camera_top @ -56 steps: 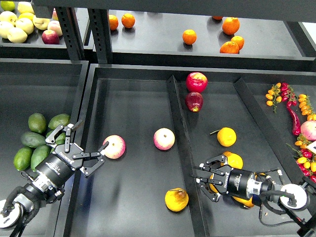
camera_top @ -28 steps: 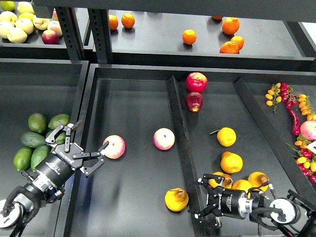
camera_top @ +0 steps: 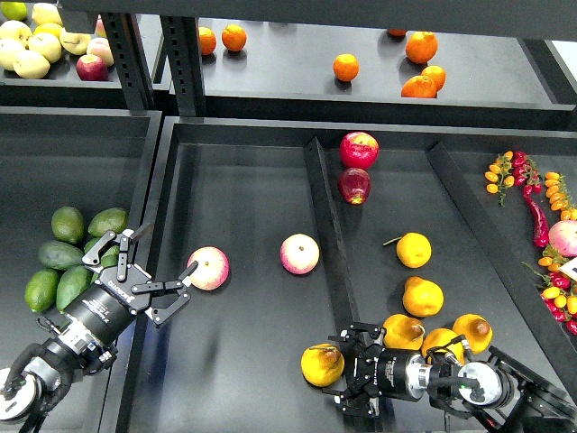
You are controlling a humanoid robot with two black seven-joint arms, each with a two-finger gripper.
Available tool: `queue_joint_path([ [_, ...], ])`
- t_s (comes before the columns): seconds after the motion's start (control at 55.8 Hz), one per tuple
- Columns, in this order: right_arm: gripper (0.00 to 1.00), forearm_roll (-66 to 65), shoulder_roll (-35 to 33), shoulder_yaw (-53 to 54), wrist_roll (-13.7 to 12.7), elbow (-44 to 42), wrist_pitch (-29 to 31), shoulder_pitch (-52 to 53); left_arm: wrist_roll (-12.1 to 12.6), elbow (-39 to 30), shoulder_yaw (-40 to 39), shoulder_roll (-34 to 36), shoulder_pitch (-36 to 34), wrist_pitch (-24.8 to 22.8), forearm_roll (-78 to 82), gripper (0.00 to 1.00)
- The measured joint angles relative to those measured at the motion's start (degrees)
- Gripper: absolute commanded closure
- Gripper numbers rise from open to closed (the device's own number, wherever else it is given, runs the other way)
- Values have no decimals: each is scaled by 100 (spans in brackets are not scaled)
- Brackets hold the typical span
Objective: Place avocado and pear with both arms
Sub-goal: 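Close the right gripper around the yellow pear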
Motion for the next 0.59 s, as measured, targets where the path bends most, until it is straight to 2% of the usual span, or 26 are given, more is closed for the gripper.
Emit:
queue_joint_path([
  [0.197,18,-2,40,-7,0,-43,0,-1,0,4,-1,0,2,0,0,0],
  [0.34,31,-2,52,-7,0,-54,0,-6,0,7,-1,0,8,0,0,0],
  [0.358,37,-2,52,-7,0,-54,0,-6,0,8,-1,0,9,0,0,0],
  [0.394,40,-2,52,-7,0,-54,0,-6,0,8,-3,0,10,0,0,0],
  [0.591,54,15,53,-4,2,-55,3,-20,0,28,-3,0,27,0,0,0],
])
